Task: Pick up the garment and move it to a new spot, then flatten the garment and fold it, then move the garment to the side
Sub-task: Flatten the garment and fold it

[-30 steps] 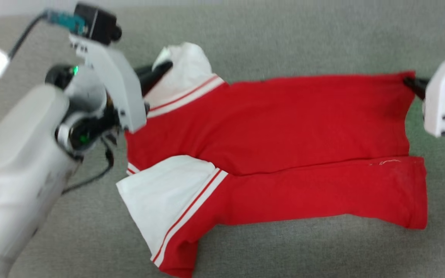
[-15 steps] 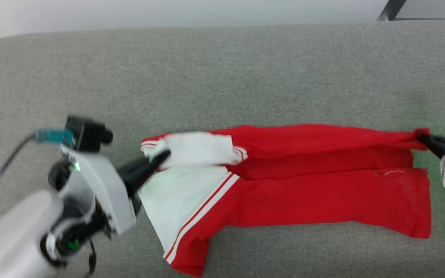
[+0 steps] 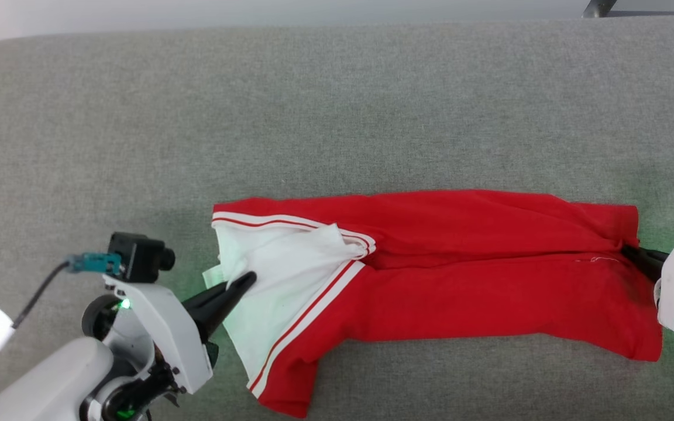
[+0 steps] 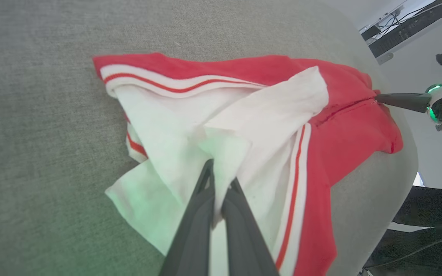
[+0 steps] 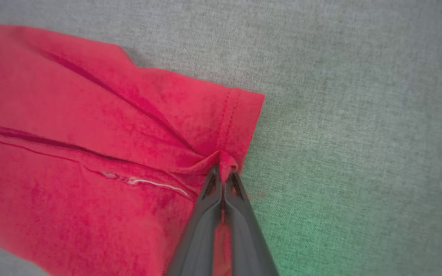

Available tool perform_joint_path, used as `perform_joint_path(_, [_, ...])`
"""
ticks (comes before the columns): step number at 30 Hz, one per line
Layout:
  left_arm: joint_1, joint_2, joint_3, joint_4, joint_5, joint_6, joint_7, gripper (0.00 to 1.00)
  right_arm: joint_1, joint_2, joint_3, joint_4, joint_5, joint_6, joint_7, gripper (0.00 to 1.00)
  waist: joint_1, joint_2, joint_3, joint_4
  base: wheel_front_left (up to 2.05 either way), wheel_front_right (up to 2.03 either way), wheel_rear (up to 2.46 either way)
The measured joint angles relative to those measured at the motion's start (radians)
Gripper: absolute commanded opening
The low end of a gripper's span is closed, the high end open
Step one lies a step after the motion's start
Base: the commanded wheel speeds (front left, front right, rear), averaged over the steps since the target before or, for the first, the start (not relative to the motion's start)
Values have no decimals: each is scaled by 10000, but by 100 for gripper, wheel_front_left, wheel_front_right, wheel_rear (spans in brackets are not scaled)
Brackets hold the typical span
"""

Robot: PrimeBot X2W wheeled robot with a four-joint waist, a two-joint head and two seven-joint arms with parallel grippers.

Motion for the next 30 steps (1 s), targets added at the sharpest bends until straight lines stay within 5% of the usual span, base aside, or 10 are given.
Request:
perform_joint_path(1, [0, -36, -54, 96, 73, 4, -27, 0, -1, 48, -31, 0, -71, 0, 25, 0, -1, 0, 21, -5, 0, 0, 0])
perform_joint_path(2, [-2, -86, -81, 171, 115, 12, -46, 11, -2, 102, -73, 0, -119, 0, 19, 0, 0, 0, 32, -9, 0, 0, 0])
perform_joint_path(4, [-1, -161, -82, 284, 161, 81, -165, 76, -11, 228, -171, -19, -159, 0, -105, 53, -1, 0, 19, -27, 0, 0, 0])
perform_joint_path(5, [0, -180, -63, 337, 174, 92, -255, 100, -11, 284, -205, -44, -178, 0, -161, 100, -1, 0, -3, -42, 0, 0, 0])
perform_joint_path(11, [448, -255, 146, 153, 316, 539, -1026, 100, 219, 322, -763, -489, 151, 0, -146, 100, -1, 0, -334, -39, 0, 0, 0])
perform_joint_path(17, [1340, -412, 483, -253, 437, 1540, -2253, 100, 1036, 222, -1384, -757, 299, 0, 336, 100, -1, 0, -810, 65, 0, 0, 0])
perform_joint_path(25, [2827, -1459, 838, -355, 280, 2199, -3530, 100, 1966, 309, -2290, -681, 293, 0, 1411, 100, -1, 0, -1352, 452, 0, 0, 0])
perform_joint_path(30, [3341, -2104, 1346, 105, 1444, 2702, -3724, 100, 2268, 491, -2941, -454, 180, 0, 2159, 100, -1, 0, -1569, 883, 0, 0, 0])
